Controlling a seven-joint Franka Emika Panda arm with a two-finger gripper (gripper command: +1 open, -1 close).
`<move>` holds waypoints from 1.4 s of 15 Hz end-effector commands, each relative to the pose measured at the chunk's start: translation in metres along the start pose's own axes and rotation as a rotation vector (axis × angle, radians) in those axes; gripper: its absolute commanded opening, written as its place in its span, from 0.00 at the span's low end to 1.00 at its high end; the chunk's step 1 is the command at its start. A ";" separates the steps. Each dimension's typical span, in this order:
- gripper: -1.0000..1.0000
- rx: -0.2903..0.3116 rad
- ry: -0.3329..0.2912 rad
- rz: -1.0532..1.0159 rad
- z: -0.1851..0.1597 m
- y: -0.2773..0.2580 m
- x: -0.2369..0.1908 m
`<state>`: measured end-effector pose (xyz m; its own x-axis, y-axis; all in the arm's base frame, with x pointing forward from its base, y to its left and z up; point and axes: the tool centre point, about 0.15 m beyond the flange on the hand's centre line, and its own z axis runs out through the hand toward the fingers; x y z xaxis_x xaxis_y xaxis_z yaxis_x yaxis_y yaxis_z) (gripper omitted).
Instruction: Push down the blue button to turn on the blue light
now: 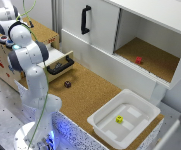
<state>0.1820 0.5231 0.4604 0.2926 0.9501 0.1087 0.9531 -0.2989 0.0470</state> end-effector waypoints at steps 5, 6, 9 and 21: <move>0.00 -0.073 -0.084 0.048 -0.022 -0.004 0.015; 0.00 -0.081 -0.078 0.053 -0.027 -0.004 0.015; 0.00 -0.118 -0.057 0.094 -0.046 0.003 0.010; 1.00 -0.193 -0.031 0.459 -0.057 0.060 -0.090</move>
<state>0.2040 0.4622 0.5111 0.6162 0.7828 0.0867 0.7662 -0.6213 0.1643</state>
